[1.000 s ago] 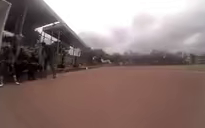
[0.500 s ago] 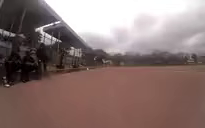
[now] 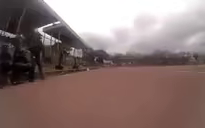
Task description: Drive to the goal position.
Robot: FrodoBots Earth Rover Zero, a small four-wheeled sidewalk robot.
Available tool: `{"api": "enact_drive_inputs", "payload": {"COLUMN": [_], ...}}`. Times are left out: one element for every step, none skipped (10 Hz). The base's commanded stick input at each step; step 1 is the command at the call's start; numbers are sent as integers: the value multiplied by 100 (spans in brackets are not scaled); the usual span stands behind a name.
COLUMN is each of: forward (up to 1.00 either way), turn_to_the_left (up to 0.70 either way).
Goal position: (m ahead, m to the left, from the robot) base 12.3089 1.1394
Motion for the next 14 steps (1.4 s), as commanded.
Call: {"api": "enact_drive_inputs", "payload": {"forward": [100, 100, 100, 100, 100, 100, 100, 100, 100, 100, 100, 100, 100, 100], "turn_to_the_left": [0, 0, 0, 0, 0, 0, 0, 0, 0, 0, 0, 0, 0, 0]}}
